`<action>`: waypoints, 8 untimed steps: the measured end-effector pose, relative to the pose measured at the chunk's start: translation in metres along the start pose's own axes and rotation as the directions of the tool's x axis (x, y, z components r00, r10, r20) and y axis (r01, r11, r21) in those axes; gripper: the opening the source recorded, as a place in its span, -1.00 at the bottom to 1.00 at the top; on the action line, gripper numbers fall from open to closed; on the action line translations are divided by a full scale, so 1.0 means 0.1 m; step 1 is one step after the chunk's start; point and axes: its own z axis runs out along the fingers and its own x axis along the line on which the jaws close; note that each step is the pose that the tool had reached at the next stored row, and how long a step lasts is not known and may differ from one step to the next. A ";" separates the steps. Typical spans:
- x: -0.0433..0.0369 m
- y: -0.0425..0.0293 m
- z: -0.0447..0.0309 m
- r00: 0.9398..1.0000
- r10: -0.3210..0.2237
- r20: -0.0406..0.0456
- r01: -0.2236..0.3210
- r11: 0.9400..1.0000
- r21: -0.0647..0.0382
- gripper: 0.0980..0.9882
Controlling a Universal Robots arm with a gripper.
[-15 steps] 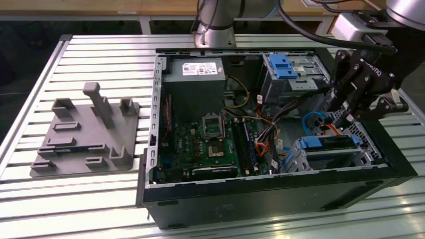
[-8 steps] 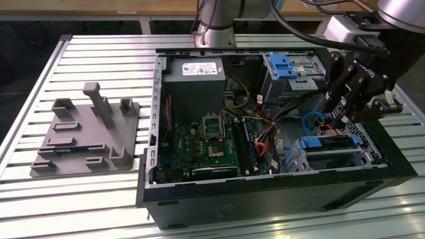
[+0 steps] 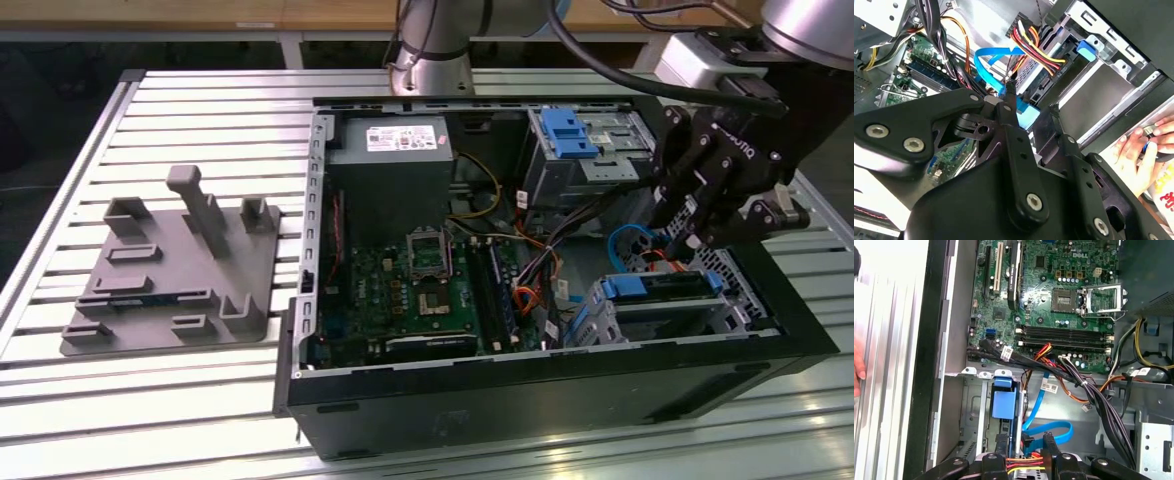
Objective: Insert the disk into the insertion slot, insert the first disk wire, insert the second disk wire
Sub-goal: 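Insert the second disk wire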
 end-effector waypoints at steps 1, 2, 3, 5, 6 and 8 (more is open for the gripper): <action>0.000 0.000 0.001 1.000 -0.001 0.000 0.001 1.000 0.000 -0.30; 0.000 0.000 0.001 1.000 -0.002 0.000 0.002 1.000 0.000 -0.30; 0.000 -0.001 0.002 1.000 -0.003 0.000 0.003 1.000 0.000 -0.30; 0.000 -0.007 0.003 1.000 -0.004 0.000 0.004 1.000 0.000 -0.30; 0.000 -0.010 0.004 1.000 -0.005 0.000 0.005 1.000 0.000 -0.30; 0.001 -0.018 0.003 1.000 -0.006 0.000 0.006 1.000 0.000 -0.30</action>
